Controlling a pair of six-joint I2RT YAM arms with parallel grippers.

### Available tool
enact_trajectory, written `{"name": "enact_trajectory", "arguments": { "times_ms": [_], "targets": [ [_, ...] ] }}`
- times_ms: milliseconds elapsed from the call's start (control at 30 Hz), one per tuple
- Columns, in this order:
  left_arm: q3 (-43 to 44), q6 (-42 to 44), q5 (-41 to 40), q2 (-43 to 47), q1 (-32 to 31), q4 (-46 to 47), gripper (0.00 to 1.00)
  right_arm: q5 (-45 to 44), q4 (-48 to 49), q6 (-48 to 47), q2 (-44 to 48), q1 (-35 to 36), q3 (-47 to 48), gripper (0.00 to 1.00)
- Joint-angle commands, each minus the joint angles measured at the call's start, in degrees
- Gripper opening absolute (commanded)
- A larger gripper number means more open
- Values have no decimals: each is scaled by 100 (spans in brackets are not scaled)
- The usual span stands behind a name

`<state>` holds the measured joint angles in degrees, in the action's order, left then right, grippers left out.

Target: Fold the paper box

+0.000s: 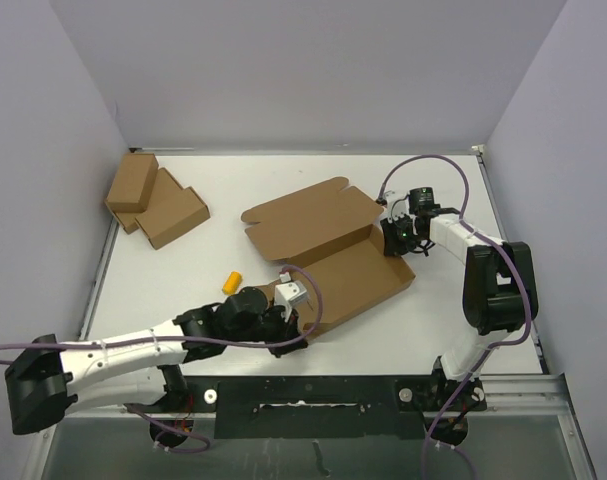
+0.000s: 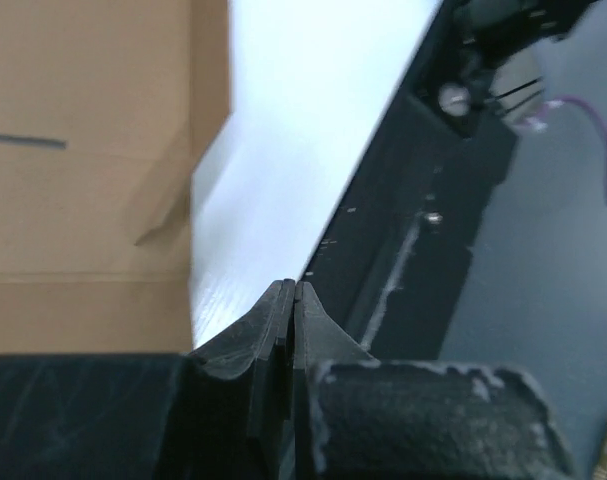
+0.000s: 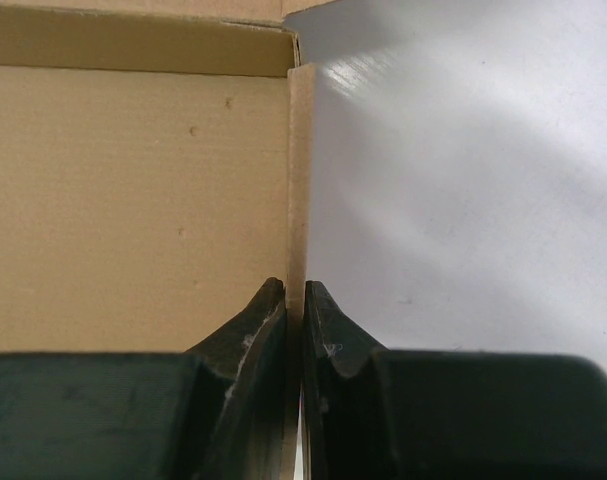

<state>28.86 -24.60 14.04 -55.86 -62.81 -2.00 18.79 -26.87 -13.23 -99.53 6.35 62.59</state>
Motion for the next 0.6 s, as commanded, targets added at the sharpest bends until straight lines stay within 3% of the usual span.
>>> {"name": "enact_trajectory", "arguments": {
  "times_ms": [0, 267, 567],
  "targets": [
    [494, 172, -1104, -690, -72, -311, 0, 274, 77, -21, 299, -32, 91, 4],
    [1213, 458, -1864, -2049, -48, 132, 0, 300, 68, -36, 302, -23, 70, 4],
    [1587, 427, -1073, -3072, -30, 1098, 0, 309, 60, -13, 280, -16, 78, 4]
  ]
}}
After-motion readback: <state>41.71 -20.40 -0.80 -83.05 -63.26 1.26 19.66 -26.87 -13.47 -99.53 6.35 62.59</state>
